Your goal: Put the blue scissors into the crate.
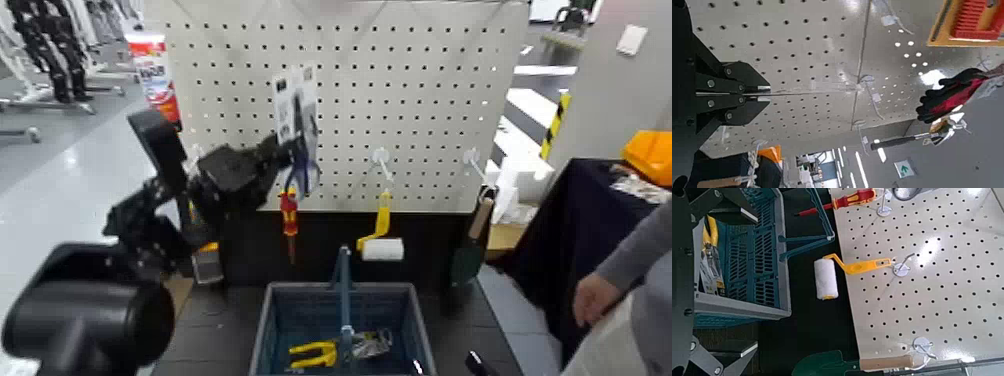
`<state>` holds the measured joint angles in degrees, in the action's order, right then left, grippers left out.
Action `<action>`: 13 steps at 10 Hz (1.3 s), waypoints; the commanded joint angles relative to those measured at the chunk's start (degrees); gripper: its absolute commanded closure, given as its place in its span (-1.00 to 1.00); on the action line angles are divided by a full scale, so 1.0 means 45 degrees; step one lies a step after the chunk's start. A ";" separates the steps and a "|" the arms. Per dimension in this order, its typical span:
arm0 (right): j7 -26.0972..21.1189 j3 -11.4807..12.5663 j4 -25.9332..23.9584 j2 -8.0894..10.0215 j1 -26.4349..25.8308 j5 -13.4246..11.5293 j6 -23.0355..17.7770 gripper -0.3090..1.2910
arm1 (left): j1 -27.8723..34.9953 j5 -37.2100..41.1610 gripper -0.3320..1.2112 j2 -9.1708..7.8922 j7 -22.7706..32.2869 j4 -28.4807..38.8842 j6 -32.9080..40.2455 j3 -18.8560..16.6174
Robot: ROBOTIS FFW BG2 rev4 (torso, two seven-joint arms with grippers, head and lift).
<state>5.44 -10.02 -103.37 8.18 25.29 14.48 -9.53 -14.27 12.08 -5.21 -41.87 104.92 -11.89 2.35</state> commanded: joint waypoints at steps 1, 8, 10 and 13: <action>-0.0017 -0.0020 -0.0037 0.0077 0.0006 0.0043 0.0106 -0.38 | 0.1199 0.0539 0.96 -0.0033 0.0026 0.0122 -0.0854 0.0181; 0.0022 -0.0020 -0.0056 0.0096 0.0006 0.0121 0.0184 -0.38 | 0.2703 0.0187 0.96 0.0085 -0.0208 -0.0698 -0.1733 0.0181; 0.0100 0.0000 -0.0017 0.0038 0.0006 0.0121 0.0184 -0.38 | 0.2840 -0.0086 0.96 0.0104 -0.0247 -0.1226 -0.1655 0.0220; 0.0178 0.0039 -0.0017 0.0018 0.0006 0.0141 0.0184 -0.38 | 0.2957 -0.0321 0.96 0.0202 -0.0403 -0.2085 -0.1557 0.0220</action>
<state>6.21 -9.87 -103.45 8.25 25.31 15.12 -8.70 -1.08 10.83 -4.33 -43.63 96.15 -18.85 3.39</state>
